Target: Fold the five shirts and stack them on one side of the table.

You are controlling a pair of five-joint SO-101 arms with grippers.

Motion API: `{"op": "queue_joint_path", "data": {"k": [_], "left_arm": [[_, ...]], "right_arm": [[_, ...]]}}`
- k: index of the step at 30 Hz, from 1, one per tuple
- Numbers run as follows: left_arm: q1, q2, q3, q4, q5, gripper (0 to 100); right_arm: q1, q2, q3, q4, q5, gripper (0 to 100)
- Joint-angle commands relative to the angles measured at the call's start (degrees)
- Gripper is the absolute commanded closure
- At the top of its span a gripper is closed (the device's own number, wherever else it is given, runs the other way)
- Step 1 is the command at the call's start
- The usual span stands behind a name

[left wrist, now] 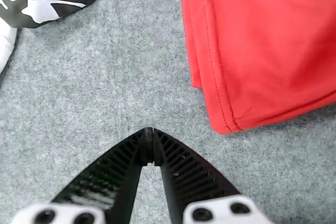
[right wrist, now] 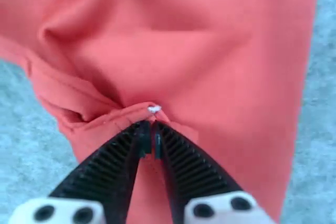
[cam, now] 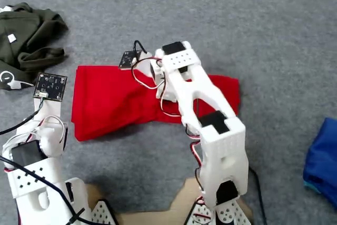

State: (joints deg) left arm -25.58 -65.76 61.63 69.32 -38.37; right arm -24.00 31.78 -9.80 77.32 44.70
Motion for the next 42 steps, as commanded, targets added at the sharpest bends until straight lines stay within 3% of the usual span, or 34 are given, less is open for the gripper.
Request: {"op": "queue_joint_path", "data": {"k": [1,9,16,24,33,37,42], "left_arm": [[0.4,0.1,-4.4,-0.4,-0.1,97],[-1.6,3.4,-14.4,-0.1,7.3,93],[-1.1,28.1,-34.6,7.6,15.5,92],[4.1,58.0,-60.7,24.6,15.3,92],[4.5,82.4,-80.1,30.8,15.0,91],[4.5,87.0,-82.5,31.3,15.3,83],[6.6,87.7,-84.2,31.2,15.1,82]], "right_arm": [[0.8,-0.1,-4.9,-0.4,-0.6,96.6],[4.5,-9.7,-21.8,12.5,-0.6,96.5],[8.7,-17.7,-26.3,24.0,-0.6,96.5],[16.1,-21.7,-17.4,24.4,-0.4,96.5],[17.4,-21.7,-11.1,24.5,-2.4,96.5],[17.3,-21.5,-10.7,24.6,-4.8,96.5],[16.9,-21.3,-10.1,24.6,-6.2,96.5]]}}
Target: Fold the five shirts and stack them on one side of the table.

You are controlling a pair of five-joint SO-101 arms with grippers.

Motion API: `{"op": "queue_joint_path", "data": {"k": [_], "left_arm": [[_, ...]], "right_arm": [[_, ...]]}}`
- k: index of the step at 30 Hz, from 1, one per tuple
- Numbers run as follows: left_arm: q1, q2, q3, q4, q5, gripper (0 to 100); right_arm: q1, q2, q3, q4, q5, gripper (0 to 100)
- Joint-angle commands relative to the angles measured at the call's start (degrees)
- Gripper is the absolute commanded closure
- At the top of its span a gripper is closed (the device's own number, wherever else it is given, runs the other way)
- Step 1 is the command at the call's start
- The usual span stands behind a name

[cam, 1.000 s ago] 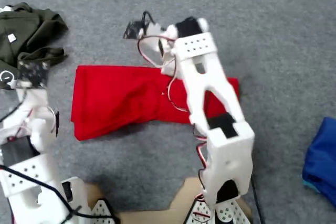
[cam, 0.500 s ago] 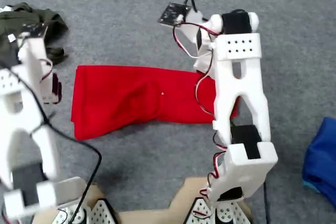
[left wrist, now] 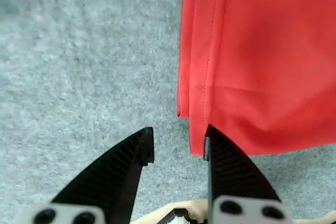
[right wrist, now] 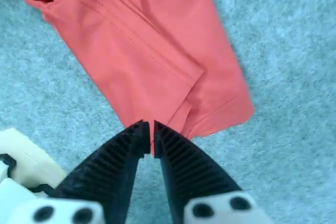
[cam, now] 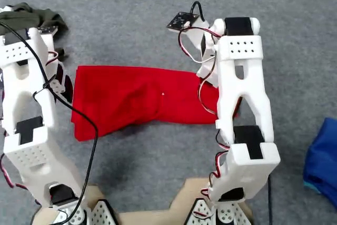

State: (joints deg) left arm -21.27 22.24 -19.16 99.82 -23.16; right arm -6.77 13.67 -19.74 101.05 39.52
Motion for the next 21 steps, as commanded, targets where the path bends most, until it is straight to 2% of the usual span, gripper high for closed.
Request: {"op": "queue_joint_path", "data": {"k": [1,5,9,15,21], "left_arm": [[3.1,-0.2,-3.4,0.7,-0.1,82],[5.5,0.0,-3.5,0.1,0.5,82],[4.1,4.7,-4.0,-5.1,7.6,82],[3.9,11.6,-7.2,-5.3,7.8,89],[5.4,15.6,-10.4,-5.2,8.2,90]], "right_arm": [[-0.9,-3.2,-0.2,0.9,-1.1,96.5],[-3.6,-3.2,-0.1,0.9,-1.2,96.5],[-5.1,-3.2,-0.1,0.9,-2.8,96.5],[-5.1,-3.2,0.0,1.0,-3.2,96.5],[-5.1,-3.2,0.0,1.0,-3.2,96.5]]}}
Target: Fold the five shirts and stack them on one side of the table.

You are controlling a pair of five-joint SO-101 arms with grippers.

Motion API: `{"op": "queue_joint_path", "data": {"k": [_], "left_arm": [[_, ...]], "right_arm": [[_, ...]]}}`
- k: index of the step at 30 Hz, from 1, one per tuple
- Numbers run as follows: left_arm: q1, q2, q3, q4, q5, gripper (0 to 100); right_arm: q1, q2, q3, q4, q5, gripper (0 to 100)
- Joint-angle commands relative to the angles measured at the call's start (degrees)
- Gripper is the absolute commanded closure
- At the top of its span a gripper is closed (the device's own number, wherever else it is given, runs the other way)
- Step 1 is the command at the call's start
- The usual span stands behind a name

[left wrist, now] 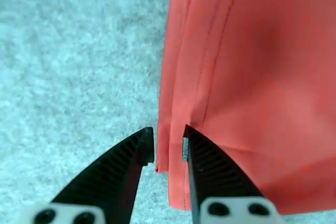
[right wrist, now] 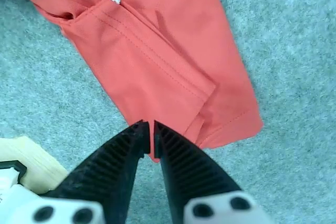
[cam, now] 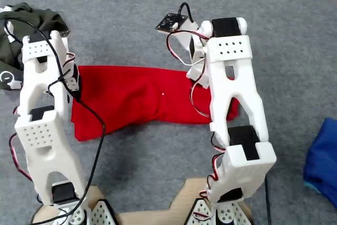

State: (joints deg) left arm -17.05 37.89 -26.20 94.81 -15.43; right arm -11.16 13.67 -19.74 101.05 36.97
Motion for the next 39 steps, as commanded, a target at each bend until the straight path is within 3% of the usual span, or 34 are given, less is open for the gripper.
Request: {"op": "queue_joint_path", "data": {"k": [1,26,31,39], "left_arm": [[1.7,0.4,-3.3,-0.2,0.4,90],[4.9,8.2,-7.7,0.9,2.5,90],[4.7,10.3,-13.2,2.6,2.5,98],[4.6,10.4,-14.5,2.7,2.5,98]], "right_arm": [[-0.7,-3.2,0.0,1.0,-0.6,96.5],[-0.7,-3.1,0.0,0.8,-0.6,96.6],[-0.7,-3.1,0.0,0.8,-0.6,96.6],[-0.7,-3.1,0.0,0.8,-0.6,96.6]]}}
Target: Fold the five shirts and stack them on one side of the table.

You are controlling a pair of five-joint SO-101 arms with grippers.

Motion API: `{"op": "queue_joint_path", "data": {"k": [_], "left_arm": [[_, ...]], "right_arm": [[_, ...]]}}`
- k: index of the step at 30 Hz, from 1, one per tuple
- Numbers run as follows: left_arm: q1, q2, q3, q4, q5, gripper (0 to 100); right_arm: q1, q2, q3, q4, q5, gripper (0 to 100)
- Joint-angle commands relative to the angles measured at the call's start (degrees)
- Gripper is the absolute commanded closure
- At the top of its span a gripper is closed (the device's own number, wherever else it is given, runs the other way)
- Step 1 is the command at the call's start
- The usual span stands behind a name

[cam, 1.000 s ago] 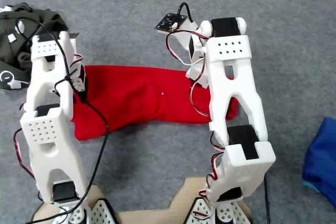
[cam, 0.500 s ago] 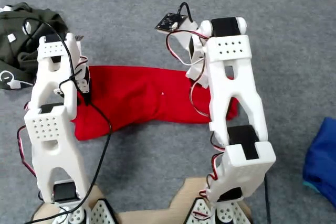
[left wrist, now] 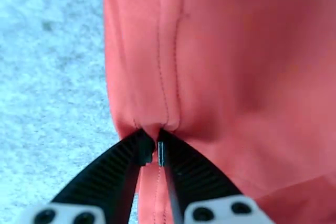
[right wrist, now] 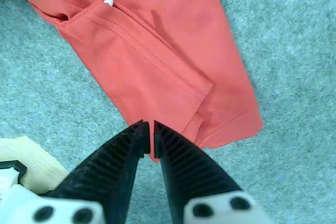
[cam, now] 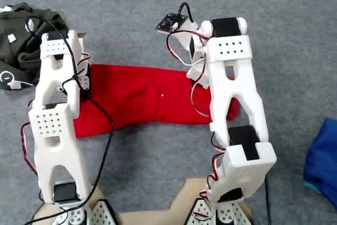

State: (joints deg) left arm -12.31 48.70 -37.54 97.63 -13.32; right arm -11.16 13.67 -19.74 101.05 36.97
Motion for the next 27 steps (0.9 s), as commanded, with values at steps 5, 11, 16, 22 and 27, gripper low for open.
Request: {"op": "queue_joint_path", "data": {"k": [5,11,16,22,27], "left_arm": [[-0.1,-0.6,-5.9,2.9,0.2,98],[-0.2,-0.6,-10.3,3.2,0.3,98],[0.3,-0.6,-10.7,3.2,0.3,98],[0.2,-0.6,-11.8,3.2,0.3,98],[-0.5,-0.6,-12.0,3.2,0.2,98]], "right_arm": [[-0.7,-3.1,0.0,0.7,-0.6,96.6],[-0.6,-3.1,0.0,0.6,-0.6,96.6],[-0.6,-3.1,0.0,0.6,-0.5,96.6],[-0.5,-3.0,0.0,0.6,-0.4,96.6],[-0.5,-2.3,0.0,0.6,-0.4,96.6]]}}
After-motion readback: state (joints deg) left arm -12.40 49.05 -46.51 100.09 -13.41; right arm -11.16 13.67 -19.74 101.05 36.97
